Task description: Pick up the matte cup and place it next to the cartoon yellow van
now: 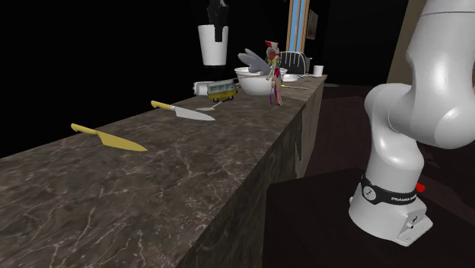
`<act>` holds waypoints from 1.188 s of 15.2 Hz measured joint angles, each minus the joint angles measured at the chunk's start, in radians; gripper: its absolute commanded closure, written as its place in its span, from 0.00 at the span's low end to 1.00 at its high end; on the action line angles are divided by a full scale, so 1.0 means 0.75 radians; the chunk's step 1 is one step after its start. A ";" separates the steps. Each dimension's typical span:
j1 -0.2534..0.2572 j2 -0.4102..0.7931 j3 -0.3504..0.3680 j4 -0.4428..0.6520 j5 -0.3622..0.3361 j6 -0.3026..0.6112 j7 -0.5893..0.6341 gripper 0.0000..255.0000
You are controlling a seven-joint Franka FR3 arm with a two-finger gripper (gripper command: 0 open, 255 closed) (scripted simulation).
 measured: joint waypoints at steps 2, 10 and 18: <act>-0.027 0.060 -0.043 0.058 0.029 0.003 -0.071 1.00; -0.228 0.403 -0.203 0.411 0.239 -0.045 -0.401 1.00; -0.351 0.557 -0.231 0.531 0.344 -0.034 -0.528 1.00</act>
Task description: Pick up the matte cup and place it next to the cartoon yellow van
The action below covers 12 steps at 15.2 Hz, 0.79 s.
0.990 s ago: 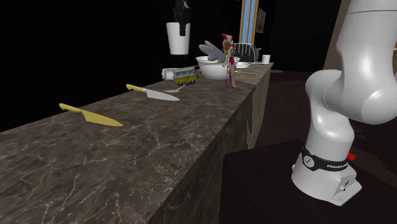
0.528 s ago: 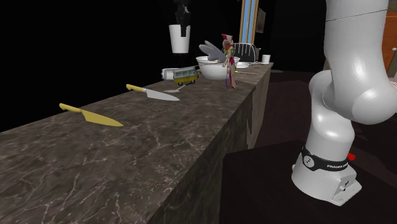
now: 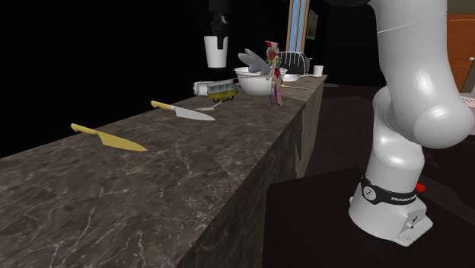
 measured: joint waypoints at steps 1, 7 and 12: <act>0.008 -0.013 0.000 -0.036 -0.008 0.025 0.002 1.00; 0.043 -0.054 0.003 -0.199 -0.034 0.152 0.016 1.00; 0.061 -0.079 0.004 -0.321 -0.049 0.252 0.022 1.00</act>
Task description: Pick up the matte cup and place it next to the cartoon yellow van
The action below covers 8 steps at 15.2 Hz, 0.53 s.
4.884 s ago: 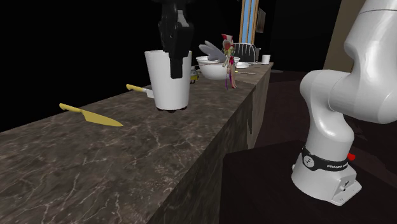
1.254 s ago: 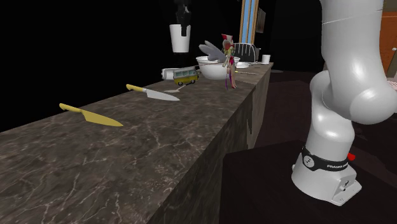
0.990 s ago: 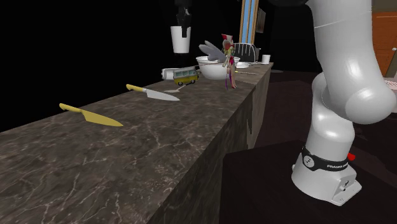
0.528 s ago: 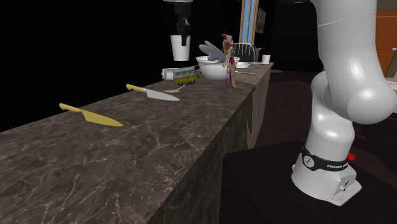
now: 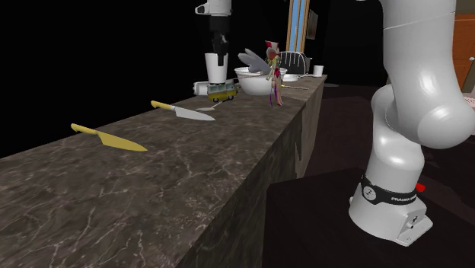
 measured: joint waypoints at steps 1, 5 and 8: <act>0.002 -0.002 0.000 -0.018 -0.001 0.017 0.000 1.00; 0.011 -0.012 0.002 -0.102 -0.007 0.091 0.004 1.00; 0.017 -0.017 0.004 -0.167 -0.009 0.152 0.004 1.00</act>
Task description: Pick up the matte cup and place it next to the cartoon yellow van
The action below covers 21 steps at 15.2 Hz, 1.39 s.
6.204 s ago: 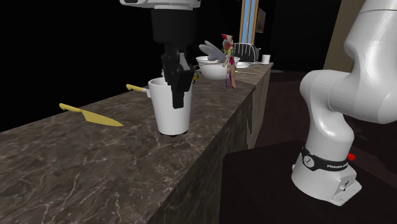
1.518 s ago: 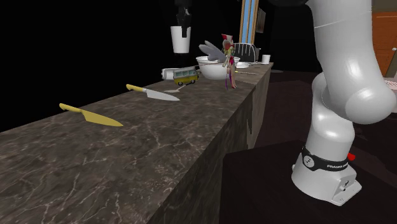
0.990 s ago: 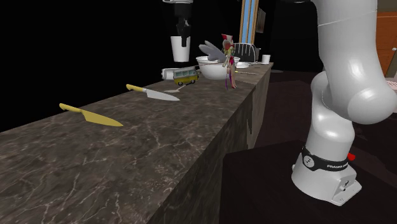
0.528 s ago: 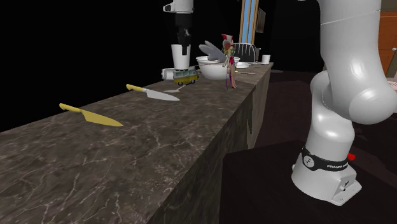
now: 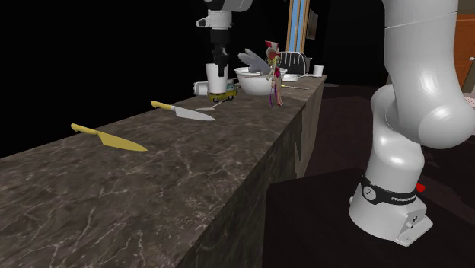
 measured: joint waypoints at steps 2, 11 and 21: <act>0.004 -0.005 0.001 -0.039 -0.002 0.035 0.002 1.00; 0.009 0.010 0.008 -0.180 0.010 0.188 -0.003 1.00; 0.007 0.019 0.009 -0.181 0.016 0.197 -0.005 0.00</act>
